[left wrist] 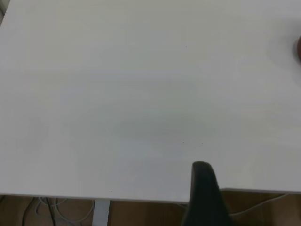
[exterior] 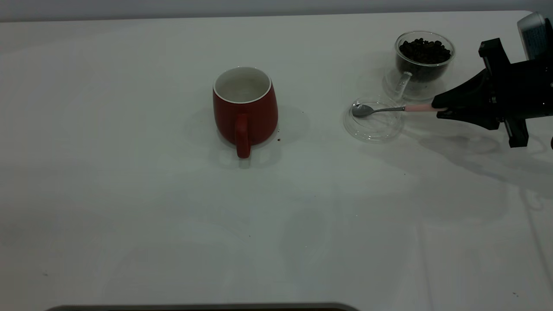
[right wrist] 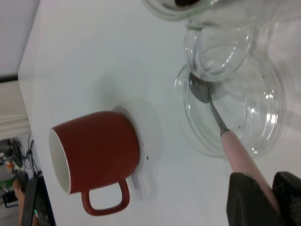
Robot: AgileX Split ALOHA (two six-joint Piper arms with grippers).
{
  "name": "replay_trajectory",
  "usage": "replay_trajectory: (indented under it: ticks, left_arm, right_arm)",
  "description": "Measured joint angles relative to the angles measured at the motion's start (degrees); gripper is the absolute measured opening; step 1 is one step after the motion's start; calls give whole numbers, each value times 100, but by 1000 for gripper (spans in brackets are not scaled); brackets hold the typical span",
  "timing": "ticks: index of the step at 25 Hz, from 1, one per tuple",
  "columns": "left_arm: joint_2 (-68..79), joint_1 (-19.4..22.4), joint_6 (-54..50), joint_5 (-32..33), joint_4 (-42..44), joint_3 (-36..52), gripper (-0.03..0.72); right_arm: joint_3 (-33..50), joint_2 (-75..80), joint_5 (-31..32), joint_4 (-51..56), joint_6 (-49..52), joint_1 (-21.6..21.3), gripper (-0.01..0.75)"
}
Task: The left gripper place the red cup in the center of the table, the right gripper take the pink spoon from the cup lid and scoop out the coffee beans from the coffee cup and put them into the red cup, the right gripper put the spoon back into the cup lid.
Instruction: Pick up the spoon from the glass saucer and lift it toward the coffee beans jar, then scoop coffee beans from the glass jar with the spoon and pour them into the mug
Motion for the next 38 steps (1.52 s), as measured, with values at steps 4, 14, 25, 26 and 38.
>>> replay_trajectory:
  ticks: [4,14,25,26,38]
  left_arm:
    - [0,0,0,0,0,0,569]
    - [0,0,0,0,4,0,569]
    - [0,0,0,0,4,0,569]
    - [0,0,0,0,4,0,569]
    - [0,0,14,0,4,0,569]
  right_arm:
    - [0,-4,23,-138,-83,0,108]
    - [63,-767,-211,-1073,191,-116,108]
    - [728,-2109,-507,-1282,126,-335,108]
    - [680,-2213,-507,-1190,62,-335,108]
    - [-1055,-2188,-1238,-3288,2251,-335,108]
